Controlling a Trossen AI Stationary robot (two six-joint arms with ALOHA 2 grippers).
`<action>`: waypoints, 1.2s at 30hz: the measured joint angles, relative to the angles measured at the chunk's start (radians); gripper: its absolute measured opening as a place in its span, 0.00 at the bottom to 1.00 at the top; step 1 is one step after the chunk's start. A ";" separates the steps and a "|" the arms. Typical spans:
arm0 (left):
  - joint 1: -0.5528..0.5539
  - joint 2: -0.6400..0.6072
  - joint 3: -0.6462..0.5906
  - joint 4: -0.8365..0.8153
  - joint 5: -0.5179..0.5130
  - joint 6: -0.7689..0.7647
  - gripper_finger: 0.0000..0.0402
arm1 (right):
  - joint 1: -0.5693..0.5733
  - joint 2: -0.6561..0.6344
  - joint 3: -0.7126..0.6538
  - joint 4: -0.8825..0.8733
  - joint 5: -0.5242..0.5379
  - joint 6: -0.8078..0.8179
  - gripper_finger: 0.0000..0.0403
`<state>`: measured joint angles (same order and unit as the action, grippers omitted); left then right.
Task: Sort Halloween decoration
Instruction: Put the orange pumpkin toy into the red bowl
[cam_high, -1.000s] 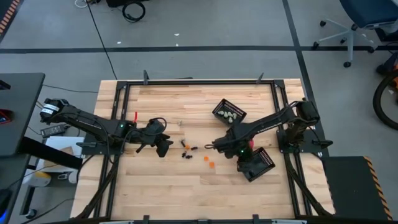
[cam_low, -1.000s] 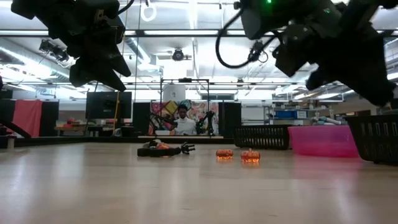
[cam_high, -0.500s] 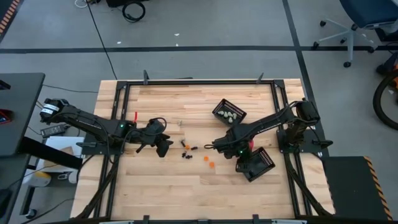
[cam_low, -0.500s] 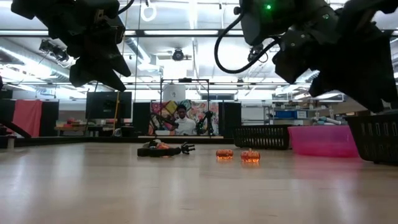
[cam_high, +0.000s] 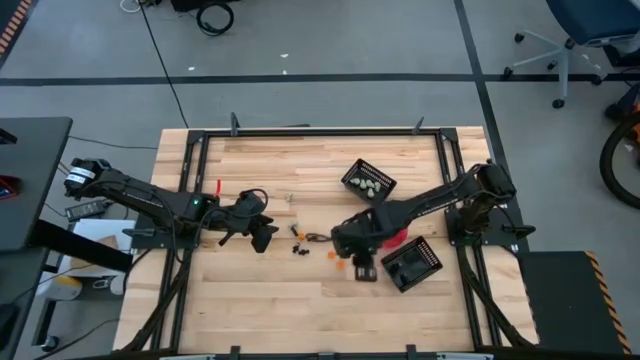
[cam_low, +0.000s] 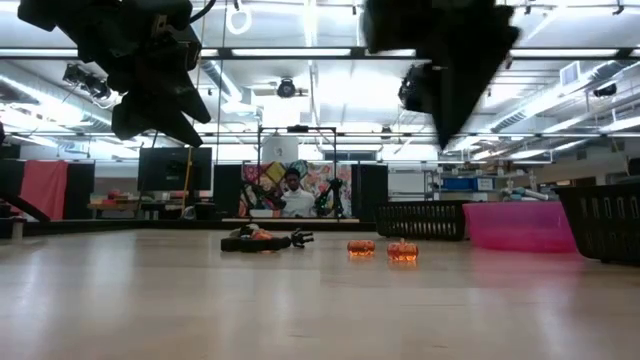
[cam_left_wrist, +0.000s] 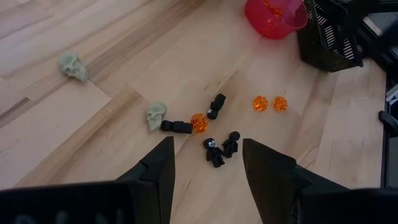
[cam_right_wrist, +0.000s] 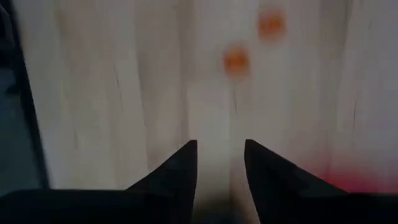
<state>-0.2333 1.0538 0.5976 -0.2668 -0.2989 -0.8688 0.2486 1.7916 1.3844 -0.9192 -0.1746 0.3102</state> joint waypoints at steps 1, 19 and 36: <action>0.000 0.000 0.000 0.000 0.000 -0.001 0.40 | 0.010 0.000 -0.015 0.074 0.026 -0.017 0.35; 0.000 0.000 0.000 0.000 0.000 -0.002 0.40 | 0.057 0.005 -0.317 0.672 0.288 -0.144 0.55; 0.000 0.000 0.000 0.000 0.006 -0.002 0.40 | 0.103 0.006 -0.486 0.914 0.392 -0.153 0.49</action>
<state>-0.2333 1.0538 0.5972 -0.2665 -0.2928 -0.8711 0.3514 1.7973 0.8985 -0.0053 0.2176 0.1568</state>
